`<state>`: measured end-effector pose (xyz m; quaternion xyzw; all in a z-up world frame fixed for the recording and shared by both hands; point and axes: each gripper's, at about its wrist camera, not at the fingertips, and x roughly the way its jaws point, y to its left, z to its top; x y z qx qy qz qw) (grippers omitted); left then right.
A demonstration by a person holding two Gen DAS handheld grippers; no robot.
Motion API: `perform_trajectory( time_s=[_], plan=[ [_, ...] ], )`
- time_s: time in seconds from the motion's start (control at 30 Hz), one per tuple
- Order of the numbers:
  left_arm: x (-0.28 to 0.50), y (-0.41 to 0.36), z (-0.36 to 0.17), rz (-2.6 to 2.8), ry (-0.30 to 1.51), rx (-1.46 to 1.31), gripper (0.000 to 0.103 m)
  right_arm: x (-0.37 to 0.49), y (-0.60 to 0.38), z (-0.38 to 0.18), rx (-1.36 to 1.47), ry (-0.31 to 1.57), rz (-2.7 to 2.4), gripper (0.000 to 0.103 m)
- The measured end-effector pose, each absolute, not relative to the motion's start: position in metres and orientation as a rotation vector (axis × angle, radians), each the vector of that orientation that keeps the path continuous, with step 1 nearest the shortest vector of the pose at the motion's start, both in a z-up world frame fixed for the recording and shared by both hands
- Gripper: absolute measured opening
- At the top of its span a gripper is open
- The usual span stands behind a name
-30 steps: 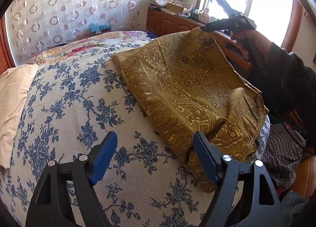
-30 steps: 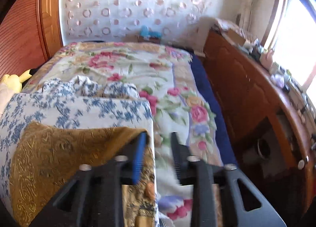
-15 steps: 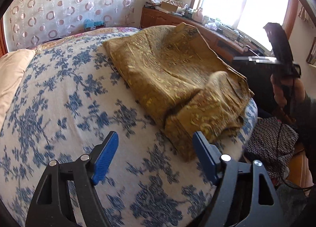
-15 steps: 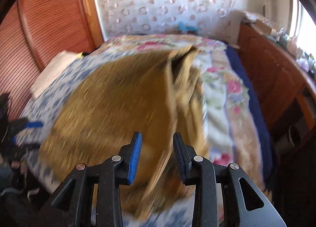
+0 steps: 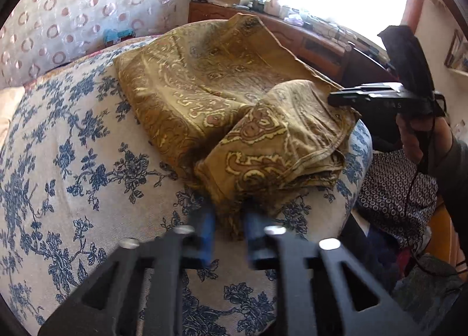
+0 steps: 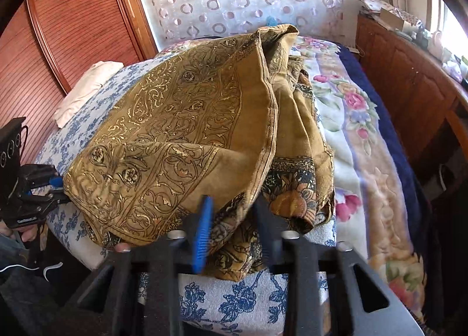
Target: Fold small clothes
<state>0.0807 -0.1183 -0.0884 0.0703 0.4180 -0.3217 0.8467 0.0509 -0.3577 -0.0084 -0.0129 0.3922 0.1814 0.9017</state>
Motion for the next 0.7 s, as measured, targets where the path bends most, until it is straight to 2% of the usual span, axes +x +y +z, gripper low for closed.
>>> perform_trajectory(
  time_s=[0.03,0.07,0.2,0.4,0.53,0.57,0.63,0.7],
  plan=[
    [0.078,-0.118,-0.084,-0.680,0.869,0.154,0.007,0.052,-0.360,-0.007,-0.034,0.810,0.379,0.008],
    [0.073,-0.117,-0.077,-0.683,0.846,0.159,0.007,0.051,-0.360,-0.004,-0.041,0.800,0.380,0.007],
    [0.043,-0.116,-0.044,-0.718,0.797,0.166,0.007,0.052,-0.362,0.004,-0.035,0.753,0.368,0.005],
    [0.032,-0.124,-0.062,-0.691,0.881,0.182,0.008,0.033,-0.373,0.012,-0.022,0.716,0.325,0.005],
    [0.037,-0.124,-0.061,-0.682,0.894,0.165,0.027,0.033,-0.374,-0.007,-0.053,0.779,0.287,0.005],
    [0.037,-0.124,-0.059,-0.678,0.883,0.168,0.030,0.034,-0.374,-0.008,-0.055,0.783,0.284,0.010],
    [0.037,-0.121,-0.054,-0.659,0.866,0.169,0.045,0.034,-0.373,-0.008,-0.068,0.782,0.265,0.023],
    [0.039,-0.115,-0.048,-0.661,0.858,0.149,0.052,0.035,-0.373,-0.004,-0.068,0.774,0.253,0.030]
  ],
)
